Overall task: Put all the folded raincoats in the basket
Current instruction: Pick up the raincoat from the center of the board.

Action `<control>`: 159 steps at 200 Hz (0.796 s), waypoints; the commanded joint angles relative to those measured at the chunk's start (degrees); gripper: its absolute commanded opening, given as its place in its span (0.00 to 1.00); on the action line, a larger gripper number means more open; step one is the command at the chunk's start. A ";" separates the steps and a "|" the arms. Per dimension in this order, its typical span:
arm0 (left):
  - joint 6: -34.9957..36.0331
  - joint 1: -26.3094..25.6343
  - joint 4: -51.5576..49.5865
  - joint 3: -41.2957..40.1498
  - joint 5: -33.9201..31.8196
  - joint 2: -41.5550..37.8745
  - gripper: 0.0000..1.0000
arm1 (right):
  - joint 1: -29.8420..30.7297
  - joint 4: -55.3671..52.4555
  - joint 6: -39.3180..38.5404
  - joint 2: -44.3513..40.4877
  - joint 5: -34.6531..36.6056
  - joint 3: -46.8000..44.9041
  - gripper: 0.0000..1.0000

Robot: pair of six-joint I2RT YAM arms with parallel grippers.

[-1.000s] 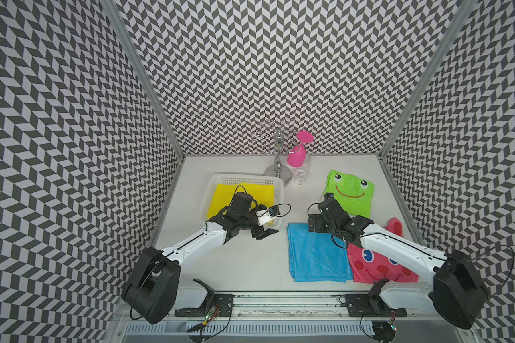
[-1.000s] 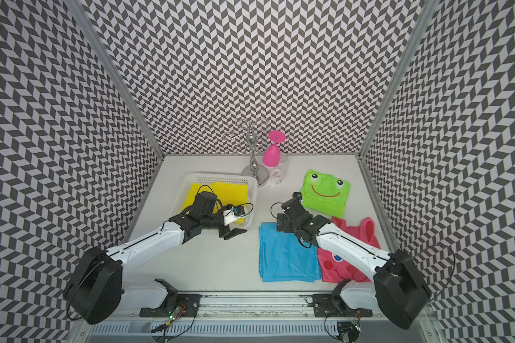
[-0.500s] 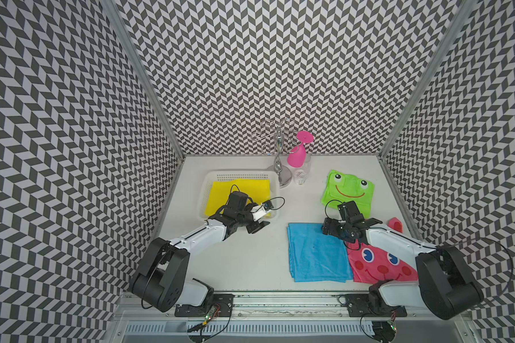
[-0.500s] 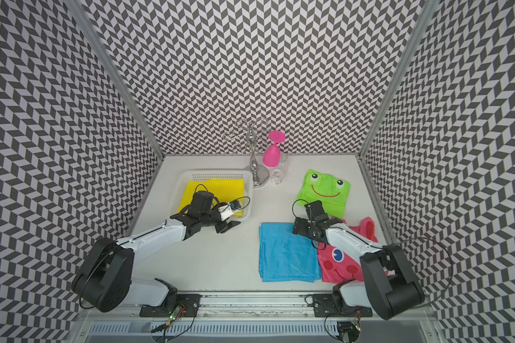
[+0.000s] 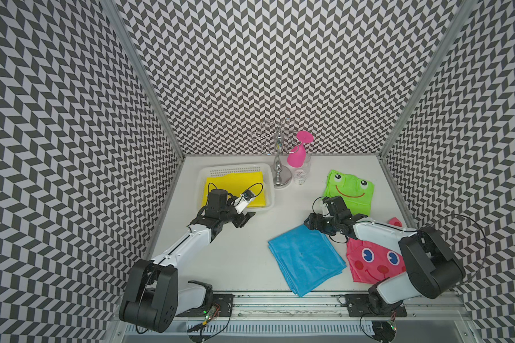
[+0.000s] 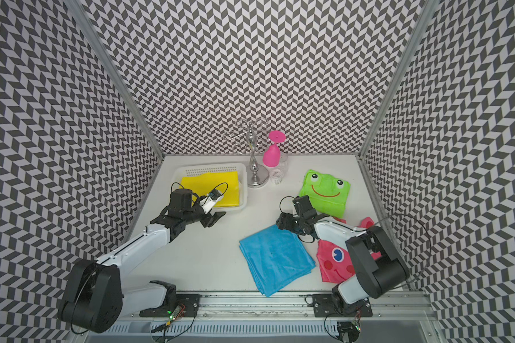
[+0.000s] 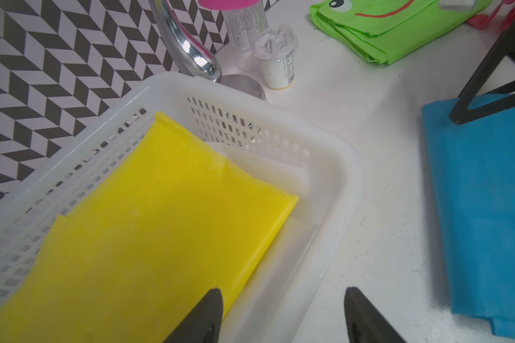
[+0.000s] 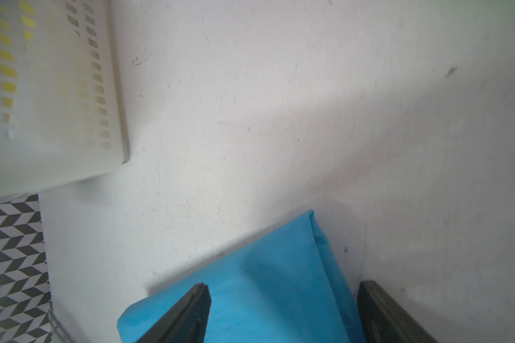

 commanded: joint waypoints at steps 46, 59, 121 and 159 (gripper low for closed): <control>11.95 -19.14 -16.71 8.36 5.88 1.14 0.75 | -1.97 -20.62 0.54 -13.74 9.92 0.35 0.87; 15.09 -22.70 -17.56 8.06 6.01 2.66 0.77 | -1.97 -21.27 2.41 -15.98 7.12 -1.94 0.88; 25.96 -37.82 -7.45 -2.30 0.32 7.68 0.83 | -2.32 -21.34 10.44 -17.90 1.64 -9.76 0.92; 28.87 -37.82 -3.68 -6.47 -4.25 9.88 0.82 | -2.25 -18.71 6.67 -14.38 -7.86 -11.38 0.91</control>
